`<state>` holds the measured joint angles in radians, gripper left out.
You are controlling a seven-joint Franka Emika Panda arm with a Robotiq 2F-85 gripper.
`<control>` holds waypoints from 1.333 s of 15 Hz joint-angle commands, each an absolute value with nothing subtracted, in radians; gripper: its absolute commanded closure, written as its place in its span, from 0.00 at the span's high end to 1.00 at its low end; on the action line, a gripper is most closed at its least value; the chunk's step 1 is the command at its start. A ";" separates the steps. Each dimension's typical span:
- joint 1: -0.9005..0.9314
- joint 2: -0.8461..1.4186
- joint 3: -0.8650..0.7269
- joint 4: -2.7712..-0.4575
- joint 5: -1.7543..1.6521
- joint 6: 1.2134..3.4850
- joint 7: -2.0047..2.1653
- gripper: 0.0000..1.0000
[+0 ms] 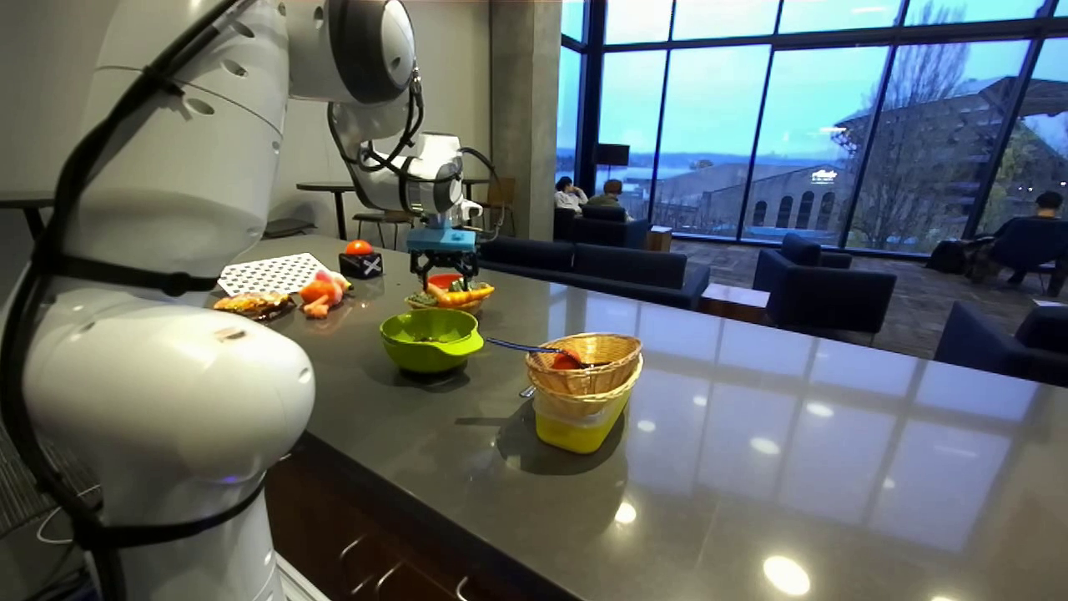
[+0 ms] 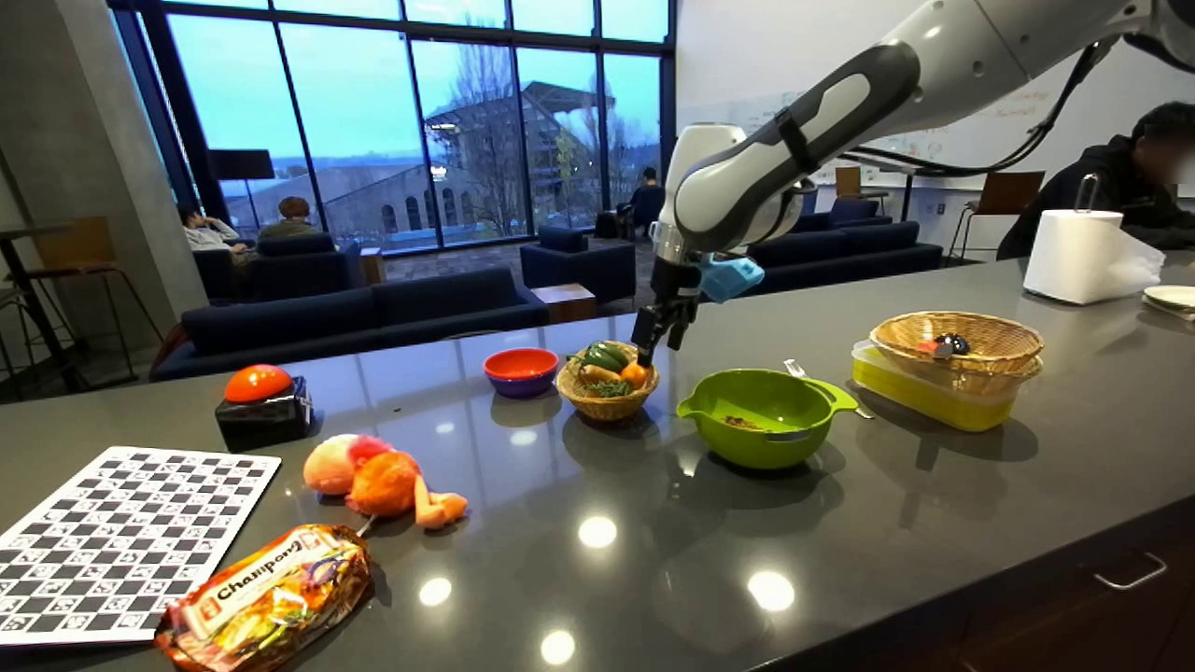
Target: Move the carrot to the basket on the right
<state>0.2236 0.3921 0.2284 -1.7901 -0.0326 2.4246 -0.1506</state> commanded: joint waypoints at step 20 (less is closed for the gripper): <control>0.178 0.479 0.271 -1.573 -0.104 2.101 -0.976 1.00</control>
<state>0.1833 0.4558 0.2550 -1.6202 -0.0950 2.1393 -0.8771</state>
